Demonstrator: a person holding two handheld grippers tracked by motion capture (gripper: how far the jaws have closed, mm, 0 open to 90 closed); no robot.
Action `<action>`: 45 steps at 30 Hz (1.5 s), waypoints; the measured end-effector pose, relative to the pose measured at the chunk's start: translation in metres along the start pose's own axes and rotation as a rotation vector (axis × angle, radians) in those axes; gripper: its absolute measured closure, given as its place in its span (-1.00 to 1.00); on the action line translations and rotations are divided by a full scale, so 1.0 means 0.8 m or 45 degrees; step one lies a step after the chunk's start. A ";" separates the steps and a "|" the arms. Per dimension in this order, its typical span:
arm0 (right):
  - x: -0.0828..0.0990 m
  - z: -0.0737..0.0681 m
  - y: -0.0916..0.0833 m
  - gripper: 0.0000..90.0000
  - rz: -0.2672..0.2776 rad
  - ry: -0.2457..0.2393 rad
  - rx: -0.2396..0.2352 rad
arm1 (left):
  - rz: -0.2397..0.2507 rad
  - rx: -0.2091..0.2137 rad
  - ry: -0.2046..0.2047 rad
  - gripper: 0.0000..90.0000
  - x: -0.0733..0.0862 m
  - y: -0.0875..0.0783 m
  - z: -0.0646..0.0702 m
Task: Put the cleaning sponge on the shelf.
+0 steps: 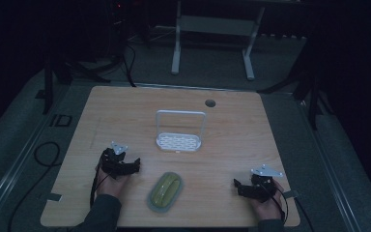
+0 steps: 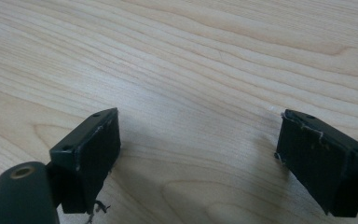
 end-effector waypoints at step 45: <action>0.000 0.000 0.000 -0.71 0.000 0.001 0.001 | -0.106 0.203 0.027 0.02 -0.025 -0.071 0.041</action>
Point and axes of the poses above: each handheld gripper's, and its own axes: y roughly forward along the jaws, x roughly out of its underside, z roughly to its right, the point moved 8 cm from there along y, roughly forward along the jaws, and after that the axes turned 7 degrees about x, right-handed, at the moved point
